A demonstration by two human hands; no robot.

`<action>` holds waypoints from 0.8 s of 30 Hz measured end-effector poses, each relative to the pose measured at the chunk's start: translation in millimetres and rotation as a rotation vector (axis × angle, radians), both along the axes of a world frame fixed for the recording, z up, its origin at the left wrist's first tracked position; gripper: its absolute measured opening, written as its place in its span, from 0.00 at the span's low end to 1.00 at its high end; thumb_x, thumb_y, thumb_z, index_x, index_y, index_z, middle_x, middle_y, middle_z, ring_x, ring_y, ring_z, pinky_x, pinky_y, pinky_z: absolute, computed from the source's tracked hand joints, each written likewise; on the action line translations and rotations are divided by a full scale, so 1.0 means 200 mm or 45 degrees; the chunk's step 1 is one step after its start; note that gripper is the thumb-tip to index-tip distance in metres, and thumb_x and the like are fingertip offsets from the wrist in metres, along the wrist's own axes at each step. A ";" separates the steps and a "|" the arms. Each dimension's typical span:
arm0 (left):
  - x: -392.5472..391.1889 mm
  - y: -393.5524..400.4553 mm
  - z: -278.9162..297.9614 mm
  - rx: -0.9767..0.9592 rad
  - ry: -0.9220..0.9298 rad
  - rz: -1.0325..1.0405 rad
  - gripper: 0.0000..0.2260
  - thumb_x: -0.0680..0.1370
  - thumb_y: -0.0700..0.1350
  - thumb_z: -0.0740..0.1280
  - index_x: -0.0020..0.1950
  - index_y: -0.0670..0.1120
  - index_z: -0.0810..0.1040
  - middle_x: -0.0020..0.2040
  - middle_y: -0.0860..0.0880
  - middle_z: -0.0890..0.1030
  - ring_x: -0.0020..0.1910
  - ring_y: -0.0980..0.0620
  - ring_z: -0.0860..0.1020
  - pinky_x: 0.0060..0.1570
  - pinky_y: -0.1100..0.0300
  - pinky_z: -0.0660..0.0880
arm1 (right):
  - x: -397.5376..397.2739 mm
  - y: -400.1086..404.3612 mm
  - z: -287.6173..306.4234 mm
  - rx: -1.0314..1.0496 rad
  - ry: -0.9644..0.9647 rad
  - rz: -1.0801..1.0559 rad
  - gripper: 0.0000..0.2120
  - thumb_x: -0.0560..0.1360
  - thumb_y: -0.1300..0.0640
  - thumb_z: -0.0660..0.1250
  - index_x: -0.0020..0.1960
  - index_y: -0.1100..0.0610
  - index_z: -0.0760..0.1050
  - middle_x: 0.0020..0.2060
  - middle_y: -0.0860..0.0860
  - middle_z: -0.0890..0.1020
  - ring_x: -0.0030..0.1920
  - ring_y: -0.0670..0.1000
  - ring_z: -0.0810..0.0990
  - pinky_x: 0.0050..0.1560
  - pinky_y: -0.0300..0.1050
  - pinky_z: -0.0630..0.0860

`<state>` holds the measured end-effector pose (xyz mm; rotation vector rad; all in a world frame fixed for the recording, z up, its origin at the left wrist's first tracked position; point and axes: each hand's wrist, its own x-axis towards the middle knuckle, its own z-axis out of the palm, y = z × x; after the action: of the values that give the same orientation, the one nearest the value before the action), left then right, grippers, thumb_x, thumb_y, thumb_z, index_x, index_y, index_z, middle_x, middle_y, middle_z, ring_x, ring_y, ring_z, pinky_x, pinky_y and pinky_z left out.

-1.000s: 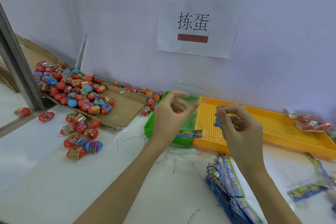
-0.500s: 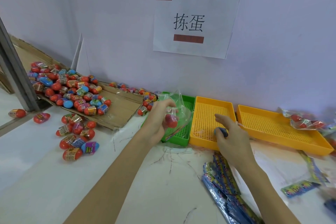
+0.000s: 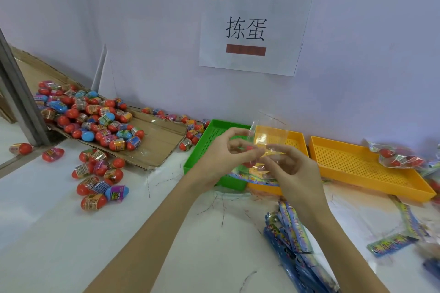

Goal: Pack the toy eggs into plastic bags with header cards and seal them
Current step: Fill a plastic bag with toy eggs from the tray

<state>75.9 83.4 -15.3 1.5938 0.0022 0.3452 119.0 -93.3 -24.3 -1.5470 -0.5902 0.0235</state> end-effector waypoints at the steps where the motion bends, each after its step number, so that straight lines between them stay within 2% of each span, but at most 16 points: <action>1: 0.00 0.01 0.00 0.018 0.011 -0.008 0.21 0.75 0.45 0.79 0.66 0.48 0.78 0.52 0.47 0.88 0.47 0.48 0.86 0.50 0.58 0.82 | 0.01 -0.01 0.00 0.014 -0.015 -0.006 0.09 0.81 0.60 0.70 0.60 0.54 0.81 0.42 0.51 0.88 0.43 0.51 0.88 0.41 0.38 0.82; 3: 0.01 0.03 -0.01 -0.009 0.003 0.058 0.19 0.74 0.42 0.79 0.63 0.47 0.80 0.51 0.46 0.88 0.46 0.49 0.86 0.48 0.60 0.82 | 0.04 -0.03 0.00 0.007 -0.044 -0.107 0.09 0.84 0.60 0.64 0.59 0.55 0.81 0.45 0.51 0.88 0.46 0.50 0.88 0.44 0.43 0.84; 4: 0.01 0.04 -0.02 -0.028 0.007 0.098 0.19 0.74 0.42 0.80 0.63 0.48 0.80 0.51 0.46 0.87 0.46 0.51 0.86 0.47 0.61 0.81 | 0.07 -0.05 -0.01 -0.083 -0.130 -0.223 0.10 0.85 0.60 0.62 0.60 0.55 0.81 0.47 0.49 0.88 0.48 0.49 0.87 0.47 0.45 0.84; 6: 0.02 0.06 -0.03 -0.052 0.027 0.121 0.20 0.74 0.41 0.79 0.64 0.49 0.79 0.49 0.46 0.88 0.46 0.51 0.85 0.47 0.62 0.81 | 0.12 -0.10 -0.03 -0.504 -0.369 -0.427 0.11 0.83 0.62 0.65 0.63 0.52 0.81 0.54 0.47 0.86 0.54 0.48 0.83 0.55 0.47 0.82; 8: 0.02 0.06 -0.04 -0.059 0.047 0.120 0.20 0.75 0.40 0.78 0.65 0.49 0.78 0.47 0.48 0.87 0.45 0.51 0.85 0.47 0.62 0.81 | 0.16 -0.14 -0.06 -0.919 -0.441 -0.439 0.14 0.81 0.60 0.70 0.66 0.52 0.80 0.58 0.50 0.84 0.60 0.53 0.79 0.59 0.49 0.76; 10: 0.03 0.07 -0.04 -0.034 0.054 0.101 0.20 0.76 0.40 0.76 0.66 0.49 0.77 0.46 0.50 0.87 0.44 0.51 0.85 0.47 0.60 0.82 | 0.18 -0.14 -0.09 -1.042 -0.425 -0.408 0.13 0.80 0.57 0.72 0.63 0.53 0.82 0.57 0.52 0.84 0.59 0.55 0.78 0.56 0.48 0.74; 13: 0.02 0.06 -0.04 0.020 0.043 0.041 0.20 0.76 0.43 0.77 0.66 0.50 0.77 0.49 0.49 0.88 0.47 0.46 0.86 0.48 0.55 0.84 | 0.19 -0.12 -0.08 -0.980 -0.439 -0.422 0.09 0.79 0.55 0.72 0.59 0.54 0.83 0.54 0.52 0.84 0.52 0.51 0.80 0.49 0.43 0.74; 15: 0.01 0.07 -0.05 0.089 0.039 0.017 0.20 0.75 0.46 0.78 0.65 0.52 0.76 0.51 0.48 0.87 0.49 0.44 0.86 0.49 0.55 0.84 | 0.19 -0.11 -0.06 -0.836 -0.440 -0.460 0.10 0.81 0.54 0.70 0.61 0.54 0.80 0.53 0.53 0.82 0.50 0.51 0.80 0.47 0.43 0.75; 18: 0.00 0.07 -0.05 0.194 0.023 -0.029 0.20 0.75 0.47 0.79 0.65 0.53 0.77 0.51 0.49 0.88 0.50 0.48 0.86 0.50 0.59 0.83 | 0.16 -0.11 0.00 -0.397 -0.372 -0.469 0.11 0.80 0.53 0.70 0.61 0.53 0.76 0.52 0.53 0.80 0.47 0.53 0.83 0.43 0.47 0.82; 20: 0.00 0.07 -0.06 0.262 0.014 -0.043 0.19 0.75 0.50 0.79 0.64 0.55 0.78 0.51 0.51 0.88 0.51 0.51 0.86 0.54 0.58 0.82 | 0.13 -0.13 0.07 -0.090 -0.360 -0.449 0.11 0.78 0.53 0.73 0.59 0.52 0.77 0.52 0.52 0.81 0.44 0.51 0.83 0.42 0.43 0.82; 22: 0.00 0.07 -0.06 0.304 0.008 -0.034 0.18 0.75 0.52 0.78 0.63 0.56 0.79 0.51 0.53 0.88 0.52 0.51 0.85 0.55 0.57 0.82 | 0.09 -0.14 0.11 0.060 -0.460 -0.457 0.10 0.78 0.55 0.74 0.58 0.52 0.78 0.54 0.53 0.81 0.46 0.49 0.83 0.44 0.37 0.80; 24: 0.01 0.06 -0.06 0.322 0.003 -0.013 0.17 0.75 0.52 0.78 0.62 0.57 0.80 0.51 0.54 0.87 0.51 0.53 0.85 0.53 0.58 0.82 | 0.06 -0.14 0.12 0.086 -0.586 -0.457 0.10 0.80 0.59 0.71 0.60 0.53 0.79 0.56 0.54 0.79 0.52 0.50 0.83 0.49 0.37 0.81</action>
<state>77.2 94.9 -26.6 1.8438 -0.0496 0.3462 131.9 -121.7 0.5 -1.5798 -0.6540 -0.6330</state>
